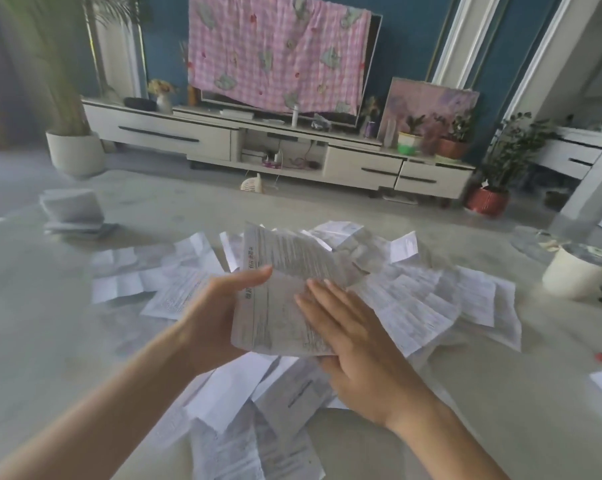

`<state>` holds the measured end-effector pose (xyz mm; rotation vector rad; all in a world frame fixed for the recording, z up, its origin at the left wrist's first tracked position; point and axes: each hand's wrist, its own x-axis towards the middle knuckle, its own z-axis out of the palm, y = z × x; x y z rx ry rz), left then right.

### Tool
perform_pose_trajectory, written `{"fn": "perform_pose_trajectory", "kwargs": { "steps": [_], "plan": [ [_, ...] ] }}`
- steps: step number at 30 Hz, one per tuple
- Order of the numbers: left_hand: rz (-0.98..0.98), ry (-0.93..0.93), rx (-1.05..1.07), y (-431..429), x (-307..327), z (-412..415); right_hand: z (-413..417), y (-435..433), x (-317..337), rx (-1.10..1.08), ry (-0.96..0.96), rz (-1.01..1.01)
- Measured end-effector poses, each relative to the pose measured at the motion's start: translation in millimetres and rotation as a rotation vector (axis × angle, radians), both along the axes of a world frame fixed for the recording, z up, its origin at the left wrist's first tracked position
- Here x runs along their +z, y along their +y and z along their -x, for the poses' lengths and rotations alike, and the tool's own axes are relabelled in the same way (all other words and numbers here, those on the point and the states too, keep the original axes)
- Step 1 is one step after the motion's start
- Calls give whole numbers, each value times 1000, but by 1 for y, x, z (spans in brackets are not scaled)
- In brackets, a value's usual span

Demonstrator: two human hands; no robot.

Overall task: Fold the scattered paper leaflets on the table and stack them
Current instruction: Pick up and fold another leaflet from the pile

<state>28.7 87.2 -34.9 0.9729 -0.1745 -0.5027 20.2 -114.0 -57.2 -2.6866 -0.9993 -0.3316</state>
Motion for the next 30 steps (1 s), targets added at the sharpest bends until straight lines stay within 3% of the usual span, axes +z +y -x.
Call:
{"fn": "perform_pose_trajectory", "kwargs": {
  "steps": [1, 3, 5, 8, 10, 13, 16, 21, 30],
  "plan": [
    [-33, -2, 17, -1, -4, -3, 2, 4, 4, 11, 101, 50],
    [-99, 59, 83, 1, -9, -8, 7, 4, 13, 33, 294, -40],
    [-91, 101, 87, 2, -13, -13, 11, -1, 27, 35, 485, -355],
    [-84, 94, 64, 4, -11, -10, -2, -17, 36, -207, 488, -930],
    [-66, 94, 41, 0, -11, -9, -15, -33, 35, -320, 750, -1171],
    [-76, 91, -7, -5, -11, -6, -21, -40, 30, -218, 1162, -1185],
    [-159, 76, -11, -7, -9, -4, -22, -41, 25, -254, 1097, -1144],
    [-282, -119, 125, -12, -10, -3, -23, -45, 23, -248, 915, -1109],
    [-471, -202, 193, -10, -15, -3, -25, -38, 16, -312, 930, -1119]
  ]
}}
